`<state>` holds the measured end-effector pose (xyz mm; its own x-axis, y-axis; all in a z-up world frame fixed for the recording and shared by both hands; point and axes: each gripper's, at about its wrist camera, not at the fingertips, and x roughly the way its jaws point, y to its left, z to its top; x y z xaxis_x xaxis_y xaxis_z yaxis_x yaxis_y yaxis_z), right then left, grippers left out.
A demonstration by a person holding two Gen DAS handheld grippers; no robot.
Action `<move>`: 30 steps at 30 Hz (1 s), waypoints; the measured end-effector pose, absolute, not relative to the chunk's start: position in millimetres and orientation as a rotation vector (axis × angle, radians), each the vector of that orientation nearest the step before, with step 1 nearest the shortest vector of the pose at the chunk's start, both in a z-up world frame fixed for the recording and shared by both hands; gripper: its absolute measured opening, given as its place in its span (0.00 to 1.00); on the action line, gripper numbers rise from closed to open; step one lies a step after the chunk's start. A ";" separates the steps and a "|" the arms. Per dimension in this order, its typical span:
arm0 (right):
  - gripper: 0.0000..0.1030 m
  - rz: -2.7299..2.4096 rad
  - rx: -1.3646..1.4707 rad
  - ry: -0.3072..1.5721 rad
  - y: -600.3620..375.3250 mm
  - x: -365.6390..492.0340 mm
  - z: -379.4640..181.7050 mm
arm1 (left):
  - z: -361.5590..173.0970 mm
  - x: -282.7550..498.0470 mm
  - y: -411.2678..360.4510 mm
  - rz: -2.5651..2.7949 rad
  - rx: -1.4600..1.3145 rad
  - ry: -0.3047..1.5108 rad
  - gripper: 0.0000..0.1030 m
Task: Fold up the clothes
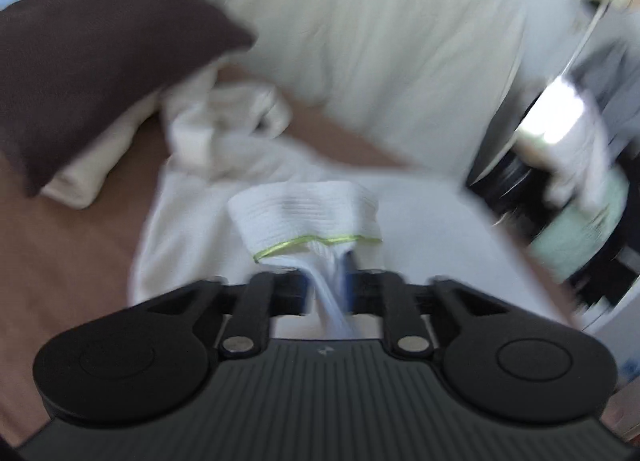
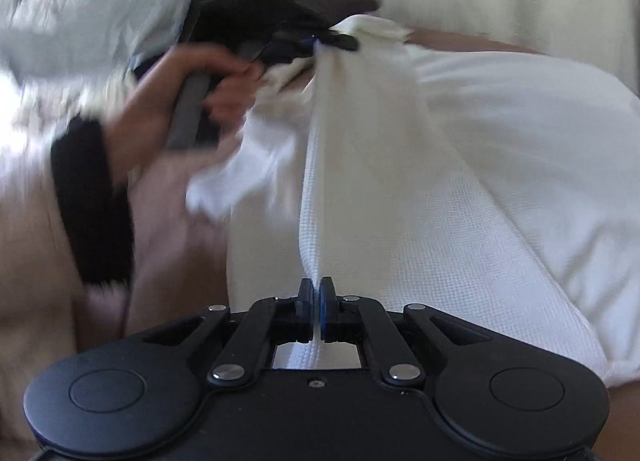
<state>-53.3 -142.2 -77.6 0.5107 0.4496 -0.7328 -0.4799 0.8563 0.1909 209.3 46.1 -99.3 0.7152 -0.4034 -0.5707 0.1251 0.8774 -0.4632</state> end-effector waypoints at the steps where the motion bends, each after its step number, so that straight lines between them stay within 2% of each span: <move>1: 0.04 0.546 -0.056 0.886 -141.5 -54.4 -84.2 | -109.8 212.1 47.9 -0.287 -0.385 0.772 0.46; 3: 0.10 0.532 -0.037 0.919 -143.6 -56.2 -96.9 | -126.1 211.6 53.7 -0.215 -0.362 0.855 0.46; 6: 0.15 0.535 0.047 0.930 -153.7 -58.7 -104.5 | -118.3 205.5 65.9 -0.183 -0.364 0.862 0.48; 8: 0.26 0.576 0.072 0.941 -159.3 -60.9 -101.1 | -107.2 201.6 71.8 -0.136 -0.320 0.863 0.56; 9: 0.27 0.591 0.083 0.939 -158.5 -63.6 -96.9 | -102.7 198.6 74.5 -0.103 -0.283 0.868 0.62; 11: 0.31 0.611 0.106 0.923 -162.7 -68.1 -87.1 | -99.2 189.1 80.5 -0.054 -0.242 0.899 0.67; 12: 0.34 0.599 0.114 0.909 -167.1 -68.5 -83.7 | -102.1 179.7 84.1 -0.050 -0.256 0.934 0.67; 14: 0.52 0.552 0.086 0.877 -182.8 -70.5 -73.6 | -107.7 160.7 91.3 -0.042 -0.285 1.003 0.67; 17: 0.53 0.391 0.011 0.810 -205.9 -68.7 -58.0 | -108.4 144.6 94.5 -0.039 -0.298 1.033 0.70; 20: 0.54 0.218 0.148 0.788 -256.4 -65.9 -53.6 | -106.5 132.4 95.2 -0.040 -0.300 1.040 0.71; 24: 0.54 0.083 0.389 0.807 -316.4 -73.3 -71.3 | -103.9 116.2 96.2 -0.041 -0.303 1.049 0.74; 30: 0.55 -0.077 0.459 0.822 -345.4 -75.1 -99.2 | -113.8 85.2 110.8 0.000 -0.296 1.096 0.79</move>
